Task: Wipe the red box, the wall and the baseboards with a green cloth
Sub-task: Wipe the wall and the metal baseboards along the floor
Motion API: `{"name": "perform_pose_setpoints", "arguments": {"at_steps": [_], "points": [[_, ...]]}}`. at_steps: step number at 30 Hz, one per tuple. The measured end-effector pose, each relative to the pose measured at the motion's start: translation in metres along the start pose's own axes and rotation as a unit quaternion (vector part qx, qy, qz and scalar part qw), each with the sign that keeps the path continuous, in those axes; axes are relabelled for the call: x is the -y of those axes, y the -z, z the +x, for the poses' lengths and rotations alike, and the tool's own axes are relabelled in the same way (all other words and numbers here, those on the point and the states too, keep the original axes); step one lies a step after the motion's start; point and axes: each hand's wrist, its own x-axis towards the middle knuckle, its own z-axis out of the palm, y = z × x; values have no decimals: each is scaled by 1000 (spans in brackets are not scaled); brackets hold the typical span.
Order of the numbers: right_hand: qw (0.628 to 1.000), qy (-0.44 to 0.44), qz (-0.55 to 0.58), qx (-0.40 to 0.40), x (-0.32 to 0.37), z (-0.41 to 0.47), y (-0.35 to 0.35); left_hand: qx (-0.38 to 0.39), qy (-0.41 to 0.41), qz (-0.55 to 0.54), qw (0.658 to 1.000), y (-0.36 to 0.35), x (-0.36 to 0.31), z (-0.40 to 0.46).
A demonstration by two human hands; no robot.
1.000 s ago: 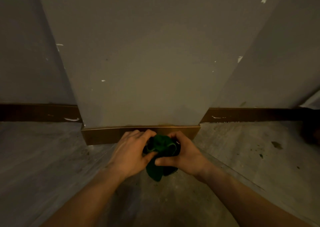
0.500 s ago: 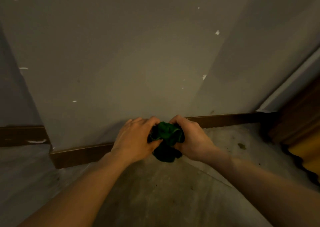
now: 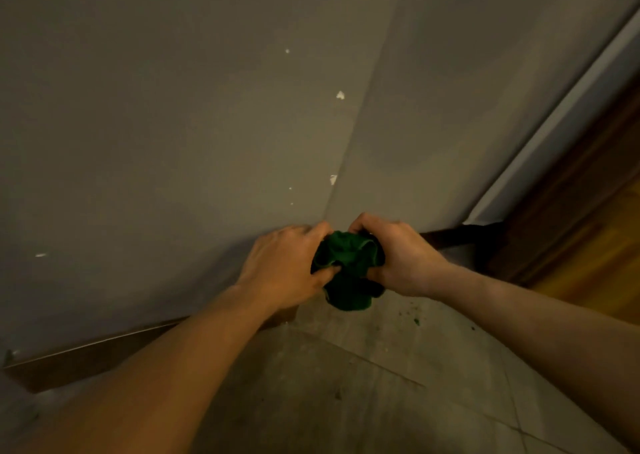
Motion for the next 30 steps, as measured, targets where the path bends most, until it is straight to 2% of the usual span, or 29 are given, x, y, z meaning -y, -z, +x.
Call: {"name": "perform_pose_setpoints", "arguments": {"at_steps": [3,8,11,17,24,30], "points": [[999,12,34,10,-30,0,-17,36,18,32,999,-14,-5,6],[993,6,115,-6,-94,2,-46,44,61,39,996,-63,-21,21],[987,8,159,-9,-163,7,-75,49,119,37,991,-125,-30,44],[990,43,133,-21,-191,-2,-116,46,178,-19,983,-172,-29,33],[981,84,173,26,-237,18,-163,4,250,-22,968,-236,-18,42],[985,147,82,44,-254,32,-187,-11,281,-28,959,-266,-6,46]]}}
